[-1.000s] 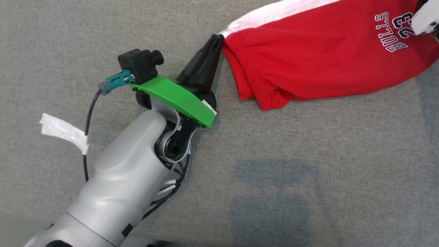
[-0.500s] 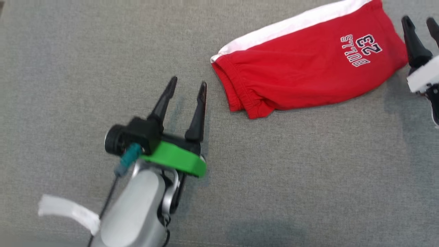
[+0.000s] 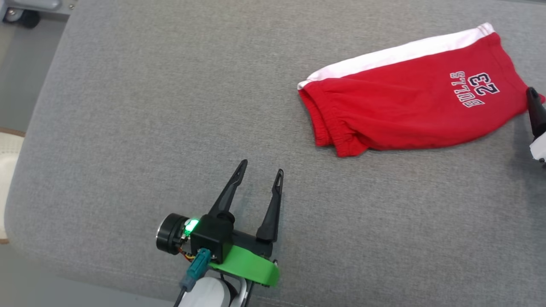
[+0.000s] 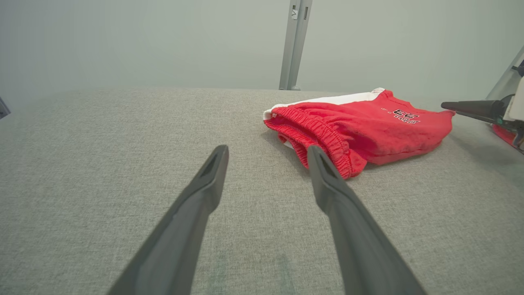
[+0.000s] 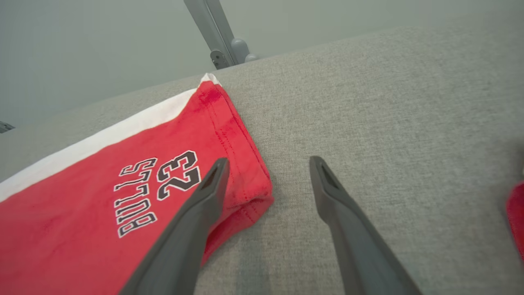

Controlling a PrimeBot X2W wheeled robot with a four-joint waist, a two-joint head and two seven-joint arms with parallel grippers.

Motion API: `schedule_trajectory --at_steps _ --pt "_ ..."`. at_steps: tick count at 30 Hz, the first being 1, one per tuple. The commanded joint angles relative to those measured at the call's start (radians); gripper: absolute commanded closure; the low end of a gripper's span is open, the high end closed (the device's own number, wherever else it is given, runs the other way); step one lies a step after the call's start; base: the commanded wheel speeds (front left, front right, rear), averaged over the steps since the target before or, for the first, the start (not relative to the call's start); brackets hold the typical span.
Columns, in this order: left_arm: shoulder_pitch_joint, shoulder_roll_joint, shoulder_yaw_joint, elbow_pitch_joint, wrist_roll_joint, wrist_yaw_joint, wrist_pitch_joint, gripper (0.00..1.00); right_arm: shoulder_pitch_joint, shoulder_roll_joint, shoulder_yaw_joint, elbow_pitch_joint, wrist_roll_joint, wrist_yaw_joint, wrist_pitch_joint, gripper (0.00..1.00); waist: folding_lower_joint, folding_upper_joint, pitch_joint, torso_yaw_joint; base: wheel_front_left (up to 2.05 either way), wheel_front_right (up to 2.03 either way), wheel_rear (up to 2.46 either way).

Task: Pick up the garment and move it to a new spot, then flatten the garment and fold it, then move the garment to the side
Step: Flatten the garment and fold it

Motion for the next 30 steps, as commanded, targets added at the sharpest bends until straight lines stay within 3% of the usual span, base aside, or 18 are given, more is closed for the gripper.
schedule_trajectory --at_steps 1,7,9,14,22,30 --pt "0.009 -0.002 -0.001 -0.005 0.005 -0.005 -0.002 0.00 0.005 -0.003 0.006 0.012 0.002 0.000 0.005 0.00 0.0000 0.0000 0.005 0.031 0.00 0.00 0.00" --pt "-0.014 -0.002 -0.043 -0.023 -0.027 0.009 -0.002 0.00 -0.032 0.041 0.054 0.133 -0.022 0.000 0.067 0.00 0.0000 0.0000 0.007 0.058 0.00 0.00 0.00" --pt "-0.023 -0.002 -0.042 -0.018 -0.027 0.011 -0.002 0.00 -0.037 0.064 0.067 0.159 -0.026 0.000 0.079 0.22 0.0000 0.0000 0.001 0.058 0.00 0.00 0.00" --pt "-0.031 -0.002 -0.035 -0.008 -0.018 0.006 -0.002 0.00 -0.052 0.098 0.084 0.201 -0.023 0.000 0.090 0.98 0.0000 0.0000 -0.011 0.053 0.00 0.00 0.00" --pt "-0.010 -0.002 -0.026 0.007 -0.008 0.003 -0.002 0.00 -0.034 0.119 0.078 0.210 0.008 0.000 0.022 1.00 0.0000 0.0000 -0.039 0.017 0.00 0.00 0.00" --pt "0.022 -0.002 -0.010 0.013 0.000 0.001 -0.002 0.00 0.040 0.127 0.056 0.124 0.043 0.000 -0.043 1.00 0.0000 0.0000 -0.080 -0.073 0.00 0.00 0.00"
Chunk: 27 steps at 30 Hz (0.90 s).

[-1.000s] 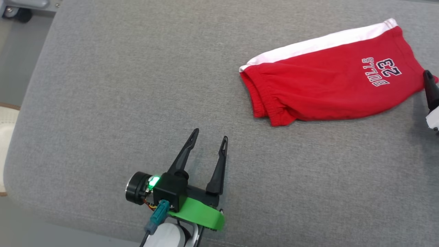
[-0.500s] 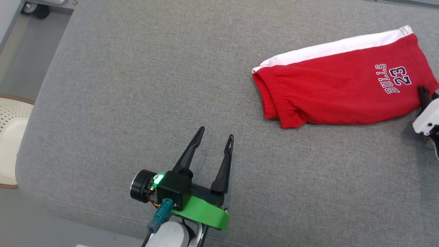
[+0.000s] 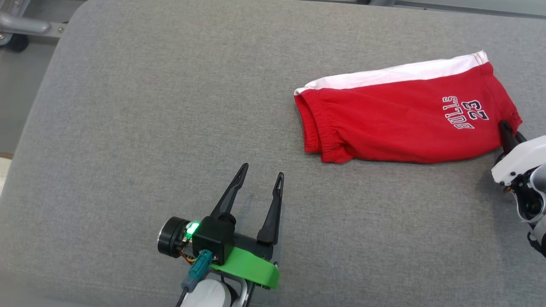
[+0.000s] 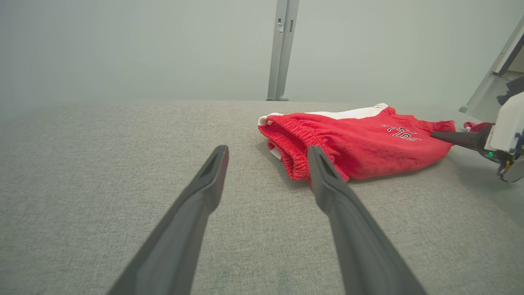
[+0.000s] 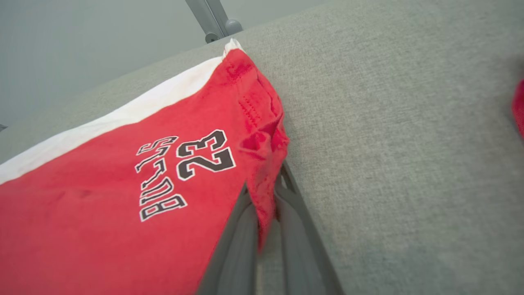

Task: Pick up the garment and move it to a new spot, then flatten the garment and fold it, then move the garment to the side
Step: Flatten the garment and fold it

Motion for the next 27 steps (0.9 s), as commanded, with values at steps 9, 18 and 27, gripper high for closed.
schedule_trajectory --at_steps 9,18,27 --pt "0.028 0.001 0.020 0.007 0.019 -0.003 -0.002 0.00 0.139 -0.003 -0.082 -0.096 0.006 0.000 -0.016 1.00 0.0000 0.0000 -0.065 -0.130 0.00 0.00 0.00" --pt "0.032 0.002 0.021 0.013 0.016 -0.010 -0.002 0.00 0.171 0.019 -0.178 -0.137 -0.066 0.000 -0.016 1.00 0.0000 0.0000 -0.075 -0.153 0.00 0.00 0.00" --pt "0.042 0.002 0.021 0.019 0.002 -0.006 -0.002 0.00 0.128 0.051 -0.204 -0.215 -0.172 0.000 -0.016 1.00 0.0000 0.0000 -0.096 -0.119 0.00 0.00 0.00"
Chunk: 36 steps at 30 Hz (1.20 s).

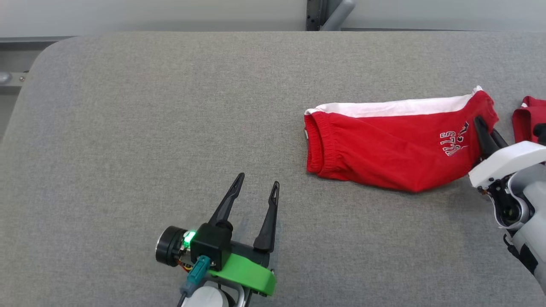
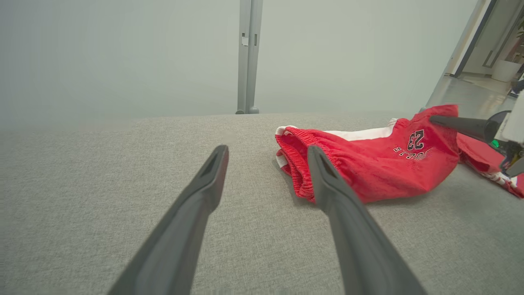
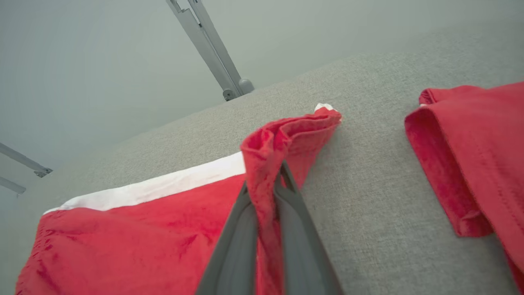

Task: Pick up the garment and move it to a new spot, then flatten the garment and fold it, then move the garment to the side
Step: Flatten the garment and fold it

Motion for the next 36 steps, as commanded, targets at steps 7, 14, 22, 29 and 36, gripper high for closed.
schedule_trajectory --at_steps 7,14,22,29,36 --pt "0.015 0.002 -0.009 0.004 -0.020 0.006 -0.002 0.00 -0.055 0.025 0.045 -0.074 -0.060 0.000 -0.003 1.00 0.0000 0.0000 -0.015 0.049 0.00 0.00 0.00" --pt "0.017 0.002 -0.012 0.005 -0.031 0.009 -0.002 0.00 -0.100 0.059 0.134 -0.154 -0.084 0.000 -0.003 1.00 0.0000 0.0000 -0.020 0.074 0.00 0.00 0.00" --pt "0.017 0.002 -0.015 -0.011 -0.044 0.020 -0.002 0.00 -0.086 0.087 0.288 -0.251 -0.109 0.000 0.046 1.00 0.0000 0.0000 0.005 0.088 0.00 0.00 0.00" --pt "0.005 0.002 -0.022 -0.013 -0.060 0.026 -0.002 0.00 -0.052 0.080 0.387 -0.262 -0.121 0.000 0.074 0.96 0.0000 0.0000 0.021 0.083 0.00 0.00 0.00" --pt "0.006 0.002 -0.018 -0.003 -0.062 0.025 -0.002 0.00 -0.027 0.087 0.439 -0.279 -0.109 0.000 0.073 0.82 0.0000 0.0000 0.008 0.068 0.00 0.00 0.00"
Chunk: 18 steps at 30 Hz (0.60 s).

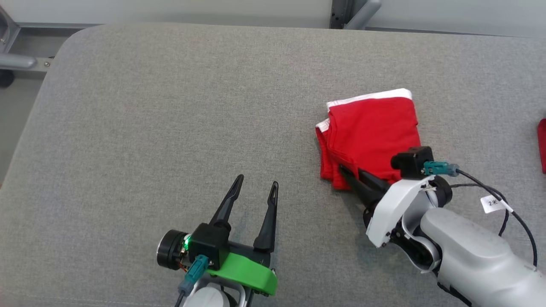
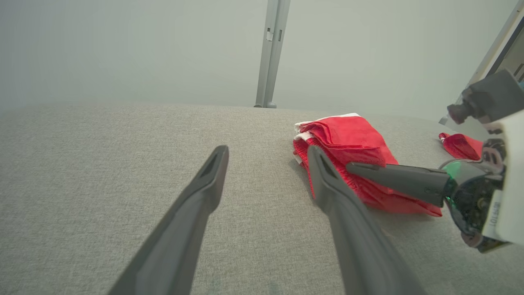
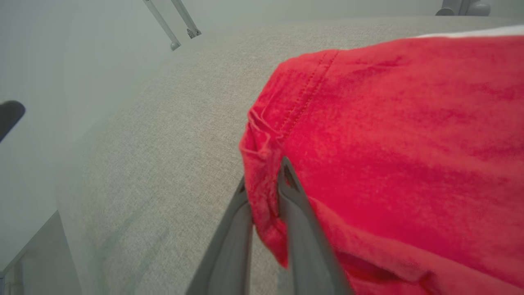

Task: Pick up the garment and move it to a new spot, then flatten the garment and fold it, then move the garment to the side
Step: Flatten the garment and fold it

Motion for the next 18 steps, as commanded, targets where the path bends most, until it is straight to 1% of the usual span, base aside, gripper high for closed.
schedule_trajectory --at_steps 1,2,3,4,9,13,16,18 --pt "0.005 0.002 0.004 0.003 -0.005 0.001 -0.002 0.00 0.019 0.002 0.008 -0.006 0.006 0.000 0.004 0.81 0.0000 0.0000 -0.009 -0.008 0.00 0.00 0.00" --pt "0.012 0.002 0.008 0.005 -0.006 0.002 -0.002 0.00 0.031 0.006 0.025 -0.015 0.011 0.000 0.008 0.68 0.0000 0.0000 -0.018 -0.016 0.00 0.00 0.00" --pt "0.016 0.002 0.008 0.007 -0.005 0.001 -0.002 0.00 0.037 0.006 0.033 -0.019 0.014 0.000 0.012 0.47 0.0000 0.0000 -0.022 -0.021 0.00 0.00 0.00" --pt "0.021 0.002 0.010 0.009 -0.004 0.000 -0.002 0.00 0.042 0.007 0.039 -0.023 0.016 0.000 0.011 0.00 0.0000 0.0000 -0.027 -0.025 0.00 0.00 0.00" --pt "0.035 0.002 0.020 0.015 0.000 -0.003 -0.002 0.00 0.077 0.012 0.031 -0.043 0.029 0.000 -0.022 0.00 0.0000 0.0000 -0.057 -0.050 0.00 0.00 0.00" --pt "0.058 0.002 0.038 0.019 0.009 0.001 -0.002 0.00 0.105 0.009 -0.012 -0.050 -0.010 0.000 -0.061 0.00 0.0000 0.0000 -0.090 -0.080 0.00 0.00 0.00" --pt "0.079 0.002 0.063 0.012 0.011 0.009 -0.002 0.00 0.141 0.015 -0.083 -0.039 -0.066 0.000 -0.076 0.00 0.0000 0.0000 -0.118 -0.105 0.00 0.00 0.00" --pt "0.098 0.002 0.086 0.003 0.014 0.014 -0.002 0.00 0.166 0.025 -0.179 -0.049 -0.140 0.000 -0.077 0.00 0.0000 0.0000 -0.136 -0.124 0.00 0.00 0.00"
